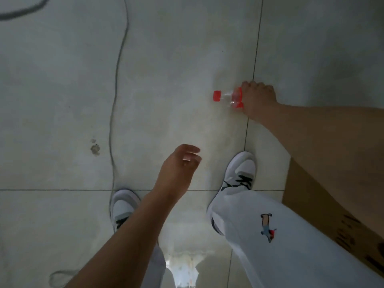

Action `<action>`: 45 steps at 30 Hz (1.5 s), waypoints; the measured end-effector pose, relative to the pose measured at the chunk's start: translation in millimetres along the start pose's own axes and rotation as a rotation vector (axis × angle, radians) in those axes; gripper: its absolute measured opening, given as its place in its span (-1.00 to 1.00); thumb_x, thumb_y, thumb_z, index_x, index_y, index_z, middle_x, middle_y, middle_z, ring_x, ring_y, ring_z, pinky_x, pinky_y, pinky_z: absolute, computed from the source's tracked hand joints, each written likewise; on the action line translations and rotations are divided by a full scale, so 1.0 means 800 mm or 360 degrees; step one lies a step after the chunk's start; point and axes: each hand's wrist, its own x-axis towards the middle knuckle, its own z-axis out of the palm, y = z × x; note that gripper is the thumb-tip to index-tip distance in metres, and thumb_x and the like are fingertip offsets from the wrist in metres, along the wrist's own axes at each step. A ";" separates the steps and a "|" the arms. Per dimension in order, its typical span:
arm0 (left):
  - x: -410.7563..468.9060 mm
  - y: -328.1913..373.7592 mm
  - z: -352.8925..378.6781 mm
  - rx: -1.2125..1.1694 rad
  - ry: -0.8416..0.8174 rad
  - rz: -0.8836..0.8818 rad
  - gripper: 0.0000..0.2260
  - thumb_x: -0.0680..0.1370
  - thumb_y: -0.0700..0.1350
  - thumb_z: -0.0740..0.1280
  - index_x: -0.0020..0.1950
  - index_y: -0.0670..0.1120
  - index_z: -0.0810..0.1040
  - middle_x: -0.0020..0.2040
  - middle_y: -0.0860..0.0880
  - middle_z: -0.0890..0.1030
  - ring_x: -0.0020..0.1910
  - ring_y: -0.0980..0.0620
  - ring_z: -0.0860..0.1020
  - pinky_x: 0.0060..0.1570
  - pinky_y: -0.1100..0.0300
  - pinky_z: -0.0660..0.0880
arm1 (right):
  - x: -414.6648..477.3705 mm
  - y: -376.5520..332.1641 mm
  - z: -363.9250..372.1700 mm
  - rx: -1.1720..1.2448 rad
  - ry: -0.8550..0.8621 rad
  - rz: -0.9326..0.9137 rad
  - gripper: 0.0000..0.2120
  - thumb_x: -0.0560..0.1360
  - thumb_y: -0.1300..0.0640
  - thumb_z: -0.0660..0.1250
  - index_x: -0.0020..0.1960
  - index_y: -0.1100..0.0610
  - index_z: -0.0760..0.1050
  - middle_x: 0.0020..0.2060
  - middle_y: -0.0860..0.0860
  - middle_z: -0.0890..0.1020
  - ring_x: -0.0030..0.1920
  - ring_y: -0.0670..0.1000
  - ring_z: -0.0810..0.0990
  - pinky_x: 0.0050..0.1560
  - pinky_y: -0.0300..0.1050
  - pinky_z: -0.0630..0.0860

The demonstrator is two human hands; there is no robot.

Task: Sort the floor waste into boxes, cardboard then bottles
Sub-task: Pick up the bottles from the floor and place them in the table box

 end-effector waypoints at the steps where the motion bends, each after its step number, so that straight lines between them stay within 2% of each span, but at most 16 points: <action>1: -0.002 -0.001 -0.003 0.0005 0.0016 -0.0019 -0.85 0.55 -0.14 0.31 0.09 0.05 0.57 -0.02 0.06 0.66 -0.01 0.10 0.62 0.01 0.15 0.52 | -0.011 -0.007 0.007 0.0143 -0.0028 0.0033 -0.55 0.49 0.08 0.30 0.30 0.25 0.32 0.20 0.26 0.48 0.22 0.29 0.48 0.17 0.12 0.38; 5: -0.042 0.035 -0.017 0.0050 0.0023 0.0009 -0.86 0.54 -0.14 0.32 0.04 0.08 0.57 -0.02 0.03 0.67 0.00 0.05 0.63 0.11 0.05 0.54 | -0.081 -0.035 -0.005 0.0795 -0.0054 0.0317 -0.49 0.42 0.09 0.37 0.24 0.22 0.24 0.11 0.21 0.56 0.09 0.27 0.58 0.03 0.06 0.50; 9: -0.111 0.122 -0.065 0.0124 0.0025 0.0114 -0.86 0.49 -0.10 0.32 -0.04 0.16 0.54 -0.04 0.01 0.68 -0.02 0.02 0.63 0.12 -0.04 0.54 | -0.156 -0.032 -0.107 0.1078 -0.0019 0.0420 -0.42 0.39 0.03 0.45 0.22 0.21 0.21 0.07 0.19 0.58 0.02 0.25 0.61 -0.08 0.00 0.49; 13: -0.217 0.278 -0.129 0.0200 0.0125 0.0374 -0.92 0.54 -0.12 0.35 -0.02 0.07 0.57 -0.05 -0.03 0.66 -0.05 -0.04 0.63 0.09 0.08 0.54 | -0.253 0.010 -0.296 0.1487 0.0319 0.0583 -0.42 0.34 0.01 0.51 0.20 0.21 0.32 0.11 0.19 0.58 0.06 0.24 0.60 -0.11 -0.07 0.43; 15: -0.296 0.366 -0.151 0.0231 0.0137 0.0504 -0.96 0.55 -0.08 0.36 -0.01 0.05 0.56 -0.06 0.01 0.63 -0.08 0.00 0.62 0.01 0.15 0.49 | -0.340 0.032 -0.398 0.1589 0.0501 0.0626 -0.41 0.34 -0.01 0.53 0.23 0.21 0.38 0.13 0.19 0.58 0.08 0.21 0.60 -0.08 -0.09 0.44; 18: -0.426 0.486 -0.175 0.0147 0.0148 0.0751 -0.95 0.53 -0.06 0.36 -0.09 0.10 0.55 -0.12 0.08 0.61 -0.12 0.00 0.61 -0.02 0.12 0.49 | -0.489 0.062 -0.534 0.1778 0.0782 0.0642 -0.41 0.36 -0.01 0.53 0.28 0.16 0.42 0.14 0.14 0.60 0.10 0.17 0.59 0.00 -0.06 0.50; 20: -0.524 0.546 -0.179 0.0133 0.0099 0.0961 -0.94 0.54 -0.09 0.35 -0.09 0.07 0.55 -0.16 0.09 0.60 -0.13 0.01 0.60 -0.03 0.11 0.49 | -0.600 0.071 -0.599 0.1886 0.0952 0.0615 -0.45 0.37 0.01 0.52 0.29 0.12 0.43 0.10 0.08 0.61 0.07 0.12 0.59 -0.01 -0.10 0.50; 23: -0.647 0.602 -0.169 0.0293 -0.0091 0.1208 -0.98 0.56 -0.10 0.35 -0.06 0.01 0.57 -0.17 0.11 0.61 -0.14 0.11 0.57 -0.04 0.17 0.48 | -0.747 0.081 -0.657 0.1969 0.1156 0.0612 -0.45 0.39 -0.02 0.51 0.31 0.02 0.42 0.03 -0.04 0.57 0.00 0.01 0.56 -0.18 -0.29 0.45; 25: -0.706 0.636 -0.161 0.0455 -0.0224 0.1344 -0.98 0.56 -0.07 0.36 -0.07 0.03 0.58 -0.15 0.11 0.62 -0.15 0.13 0.57 -0.12 0.21 0.45 | -0.827 0.096 -0.684 0.1994 0.1252 0.0622 -0.41 0.40 -0.03 0.50 0.36 0.00 0.39 0.02 -0.07 0.54 -0.01 -0.04 0.52 -0.09 -0.24 0.47; 28: -0.766 0.689 -0.145 0.0616 -0.0279 0.1532 -0.95 0.56 -0.10 0.37 -0.01 -0.03 0.59 -0.08 0.03 0.63 -0.13 0.07 0.58 -0.19 0.29 0.42 | -0.924 0.132 -0.704 0.2017 0.1412 0.0709 -0.37 0.42 -0.04 0.49 0.41 0.02 0.35 0.12 0.01 0.60 0.10 0.03 0.57 0.14 -0.06 0.50; 32: -0.814 0.725 -0.105 0.0716 -0.0351 0.1738 -0.88 0.56 -0.08 0.37 0.07 -0.05 0.58 -0.01 0.02 0.62 -0.05 0.03 0.60 -0.07 0.20 0.46 | -1.018 0.173 -0.694 0.2100 0.1602 0.0859 -0.41 0.43 -0.03 0.49 0.39 0.01 0.36 0.10 -0.05 0.60 0.10 -0.01 0.58 0.15 -0.07 0.51; 35: -0.843 0.728 -0.048 0.0763 -0.0440 0.1822 -0.89 0.55 -0.10 0.38 0.06 -0.05 0.57 -0.08 0.05 0.60 -0.07 0.02 0.59 -0.11 0.18 0.46 | -1.078 0.197 -0.659 0.2168 0.1680 0.1001 -0.51 0.44 0.00 0.47 0.31 -0.08 0.37 -0.01 -0.15 0.58 0.01 -0.09 0.59 0.02 -0.19 0.52; 38: -0.879 0.720 0.024 0.0801 -0.0600 0.1856 -0.89 0.55 -0.11 0.38 0.06 -0.07 0.57 -0.10 0.09 0.59 -0.08 0.04 0.58 -0.15 0.23 0.44 | -1.132 0.225 -0.608 0.2206 0.1665 0.1191 -0.64 0.47 0.01 0.44 0.14 -0.16 0.33 -0.17 -0.23 0.52 -0.11 -0.19 0.54 -0.21 -0.39 0.38; 40: -0.900 0.707 0.077 0.0854 -0.0727 0.1850 -0.90 0.56 -0.09 0.37 0.06 -0.05 0.57 -0.08 0.11 0.59 -0.06 0.11 0.57 -0.14 0.26 0.44 | -1.164 0.246 -0.573 0.2229 0.1668 0.1356 -0.66 0.46 -0.06 0.43 0.16 -0.15 0.37 -0.10 -0.18 0.56 -0.07 -0.13 0.56 -0.10 -0.28 0.46; 42: -0.919 0.689 0.129 0.0930 -0.0821 0.1859 -0.90 0.56 -0.08 0.36 0.06 -0.03 0.56 -0.06 0.11 0.59 -0.05 0.14 0.57 -0.13 0.27 0.44 | -1.189 0.272 -0.536 0.2207 0.1643 0.1480 -0.55 0.45 -0.12 0.42 0.28 -0.12 0.39 0.02 -0.13 0.58 0.03 -0.07 0.58 0.05 -0.11 0.53; 45: -0.948 0.662 0.208 0.1052 -0.0956 0.1869 -0.91 0.58 -0.07 0.35 0.07 -0.02 0.56 -0.03 0.10 0.59 -0.04 0.17 0.57 -0.13 0.31 0.44 | -1.226 0.318 -0.477 0.2194 0.1646 0.1576 -0.43 0.41 -0.25 0.36 0.37 -0.19 0.32 0.09 -0.11 0.59 0.07 -0.03 0.59 0.09 0.02 0.55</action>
